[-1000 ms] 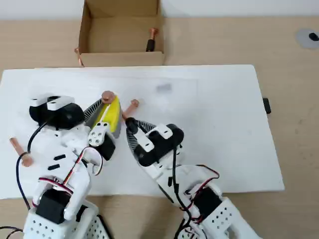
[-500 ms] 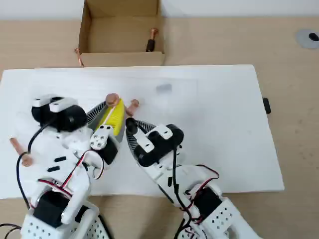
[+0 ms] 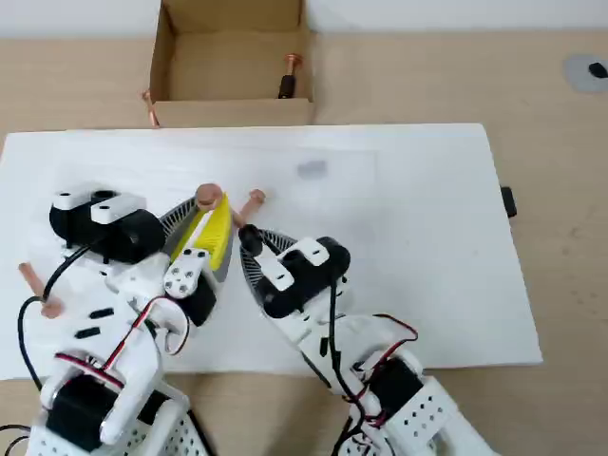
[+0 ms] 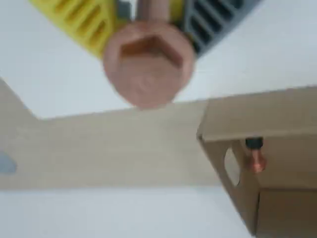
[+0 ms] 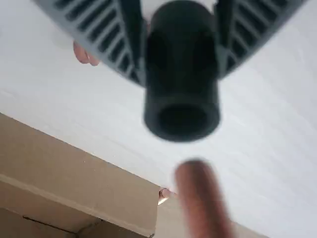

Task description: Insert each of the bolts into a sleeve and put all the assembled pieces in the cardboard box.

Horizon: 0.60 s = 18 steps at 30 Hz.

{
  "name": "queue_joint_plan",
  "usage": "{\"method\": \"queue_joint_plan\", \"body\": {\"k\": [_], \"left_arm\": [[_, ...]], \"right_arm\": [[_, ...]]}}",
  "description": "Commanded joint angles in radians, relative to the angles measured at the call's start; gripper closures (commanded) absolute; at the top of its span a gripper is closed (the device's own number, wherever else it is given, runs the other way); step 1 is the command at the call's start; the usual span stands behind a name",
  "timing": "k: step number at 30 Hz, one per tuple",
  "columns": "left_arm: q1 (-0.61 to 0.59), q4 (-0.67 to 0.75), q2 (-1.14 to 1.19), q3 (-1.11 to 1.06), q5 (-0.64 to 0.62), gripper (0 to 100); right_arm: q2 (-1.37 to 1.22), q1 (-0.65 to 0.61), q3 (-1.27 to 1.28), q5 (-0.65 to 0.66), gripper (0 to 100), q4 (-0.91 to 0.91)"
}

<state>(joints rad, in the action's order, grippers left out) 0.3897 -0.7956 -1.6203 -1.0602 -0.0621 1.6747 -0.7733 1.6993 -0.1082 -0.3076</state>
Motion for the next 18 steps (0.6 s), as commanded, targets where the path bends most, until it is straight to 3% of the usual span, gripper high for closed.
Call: {"method": "queue_joint_plan", "body": {"k": [1, 18], "left_arm": [[0.014, -0.02, -0.008, 0.077, 0.009, 99], [0.078, -0.094, -0.005, 0.115, -0.028, 99]], "right_arm": [[0.019, -0.008, 0.002, -0.008, 98.9, -0.002], [0.019, -0.008, 0.002, -0.008, 98.9, -0.002]]}}
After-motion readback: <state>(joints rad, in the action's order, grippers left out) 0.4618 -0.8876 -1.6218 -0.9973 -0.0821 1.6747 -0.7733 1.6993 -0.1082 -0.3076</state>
